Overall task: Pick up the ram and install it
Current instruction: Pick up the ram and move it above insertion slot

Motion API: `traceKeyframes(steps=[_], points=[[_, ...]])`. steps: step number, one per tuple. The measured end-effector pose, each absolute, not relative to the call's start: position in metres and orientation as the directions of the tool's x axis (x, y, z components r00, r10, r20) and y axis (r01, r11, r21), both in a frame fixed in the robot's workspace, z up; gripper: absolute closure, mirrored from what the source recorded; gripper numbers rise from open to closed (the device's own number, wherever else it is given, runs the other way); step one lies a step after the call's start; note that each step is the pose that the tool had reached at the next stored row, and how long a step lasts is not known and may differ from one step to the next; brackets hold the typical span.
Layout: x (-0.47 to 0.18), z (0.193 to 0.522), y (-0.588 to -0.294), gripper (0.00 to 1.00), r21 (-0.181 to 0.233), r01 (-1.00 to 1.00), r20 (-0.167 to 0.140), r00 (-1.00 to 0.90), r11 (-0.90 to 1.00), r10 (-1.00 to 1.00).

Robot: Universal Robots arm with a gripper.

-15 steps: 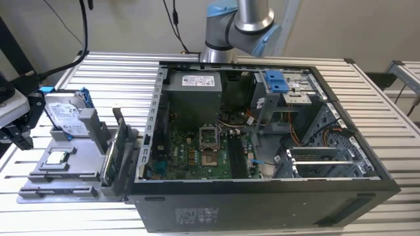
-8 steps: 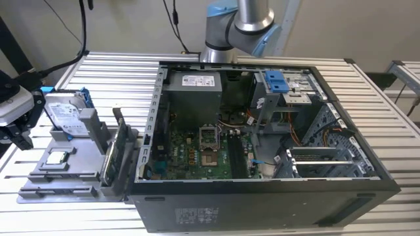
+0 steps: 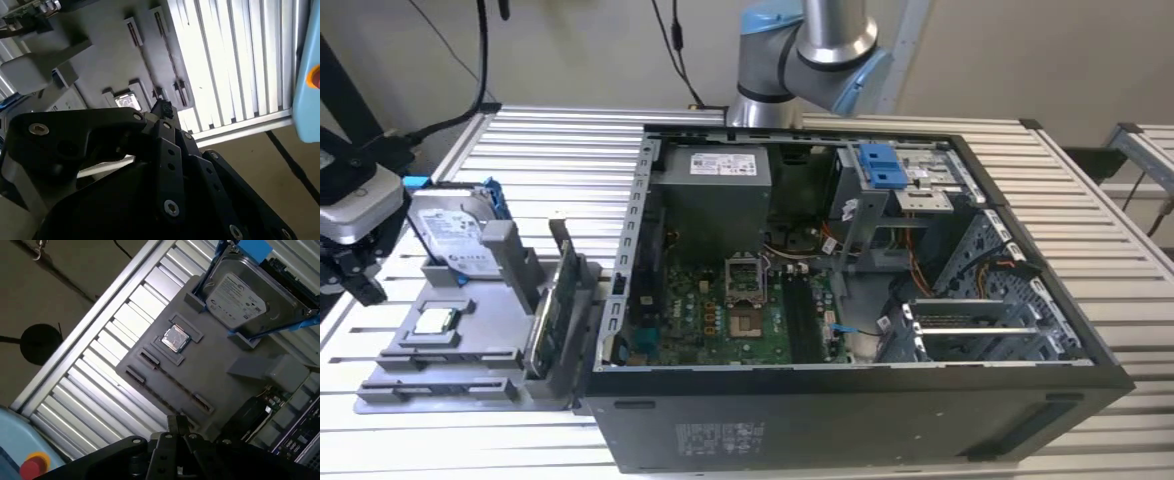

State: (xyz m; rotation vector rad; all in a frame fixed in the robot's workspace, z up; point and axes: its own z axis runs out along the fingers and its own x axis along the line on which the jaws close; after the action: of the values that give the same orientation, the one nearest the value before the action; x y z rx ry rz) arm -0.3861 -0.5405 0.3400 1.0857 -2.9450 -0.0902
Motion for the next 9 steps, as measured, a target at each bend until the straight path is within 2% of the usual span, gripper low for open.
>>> traceKeyframes(steps=[9], points=[[-0.3861,0.34,-0.5405,0.89,0.054,-0.761,-0.019,-0.648,0.646,-0.762]])
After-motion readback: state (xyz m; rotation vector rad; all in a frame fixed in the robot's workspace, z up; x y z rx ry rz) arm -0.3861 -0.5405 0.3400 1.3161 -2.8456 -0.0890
